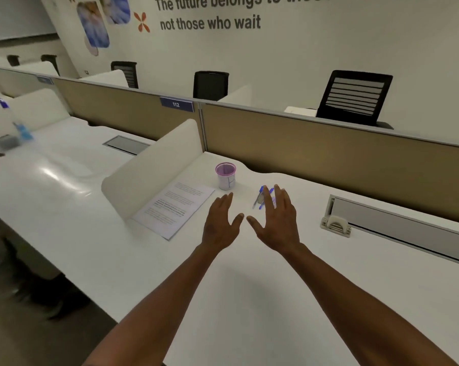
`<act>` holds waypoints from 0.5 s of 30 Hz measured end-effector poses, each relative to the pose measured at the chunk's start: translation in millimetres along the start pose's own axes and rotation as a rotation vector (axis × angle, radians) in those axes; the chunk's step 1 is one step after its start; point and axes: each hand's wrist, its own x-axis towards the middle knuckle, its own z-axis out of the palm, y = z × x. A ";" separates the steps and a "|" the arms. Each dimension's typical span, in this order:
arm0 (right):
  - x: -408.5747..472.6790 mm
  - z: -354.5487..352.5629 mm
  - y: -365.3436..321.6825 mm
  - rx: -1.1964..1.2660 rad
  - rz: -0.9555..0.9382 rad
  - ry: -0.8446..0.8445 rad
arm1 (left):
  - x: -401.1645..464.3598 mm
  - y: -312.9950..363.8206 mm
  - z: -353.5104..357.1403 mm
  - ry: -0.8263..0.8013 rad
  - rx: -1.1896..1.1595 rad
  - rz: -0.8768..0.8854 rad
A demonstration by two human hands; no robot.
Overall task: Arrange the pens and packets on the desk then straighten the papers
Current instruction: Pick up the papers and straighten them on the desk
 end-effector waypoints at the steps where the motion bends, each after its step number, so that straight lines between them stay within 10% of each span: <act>1: -2.7 0.9 -7.2 0.005 -0.021 0.000 | -5.7 -6.0 -6.9 0.013 0.014 0.001; 15: 11.3 59.4 -123.8 0.099 -0.091 -0.110 | 8.2 -112.2 -80.7 0.052 -0.004 -0.062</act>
